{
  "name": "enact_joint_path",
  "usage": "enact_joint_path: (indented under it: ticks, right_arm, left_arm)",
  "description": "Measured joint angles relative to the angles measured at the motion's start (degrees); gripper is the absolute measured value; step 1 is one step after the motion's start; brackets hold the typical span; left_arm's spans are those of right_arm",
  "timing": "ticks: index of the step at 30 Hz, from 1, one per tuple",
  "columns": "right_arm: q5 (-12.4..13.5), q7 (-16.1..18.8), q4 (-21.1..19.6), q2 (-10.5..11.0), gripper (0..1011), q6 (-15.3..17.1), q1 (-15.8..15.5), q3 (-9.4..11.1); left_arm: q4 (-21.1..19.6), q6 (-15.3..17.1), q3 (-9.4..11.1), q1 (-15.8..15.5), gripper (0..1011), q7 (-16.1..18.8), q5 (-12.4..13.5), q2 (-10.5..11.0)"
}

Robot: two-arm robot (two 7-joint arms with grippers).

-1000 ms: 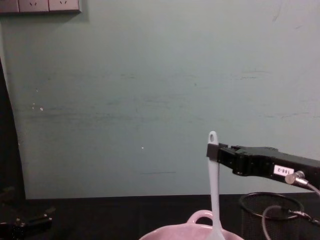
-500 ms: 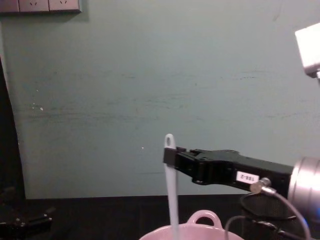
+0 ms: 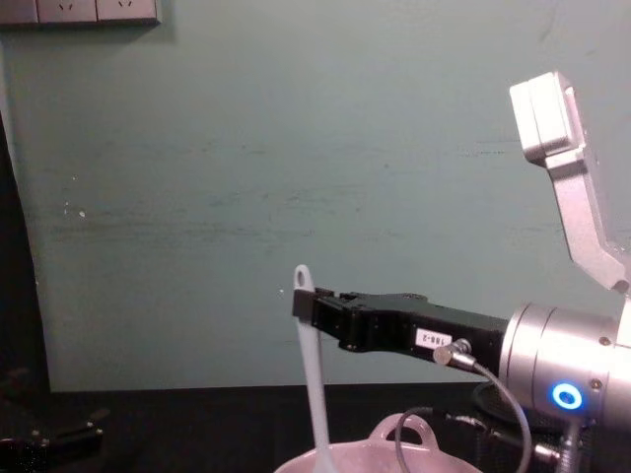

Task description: Use the one hand to pick up the spoon and stir the clear water in the bowl.

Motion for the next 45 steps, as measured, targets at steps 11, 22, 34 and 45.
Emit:
enact_joint_path:
  ticks: [11, 22, 34, 45]
  right_arm:
    - [-0.07, -1.27, 2.94, 1.71, 117, -0.39, 1.99, 3.54]
    - [0.23, -1.8, -2.9, 5.23, 117, 1.54, -2.17, 4.89]
    - [-0.3, -0.48, -9.39, 5.44, 117, 2.61, -5.02, 1.07]
    - [-0.54, 0.2, -5.31, 1.54, 117, 1.37, -2.15, -1.54]
  left_arm:
    - [0.0, 0.0, 0.0, 0.0, 1011, 0.0, 0.0, 0.0]
    - [0.0, 0.0, 0.0, 0.0, 1011, 0.0, 0.0, 0.0]
    - [0.0, 0.0, 0.0, 0.0, 1011, 0.0, 0.0, 0.0]
    - [0.0, 0.0, 0.0, 0.0, 1011, 0.0, 0.0, 0.0]
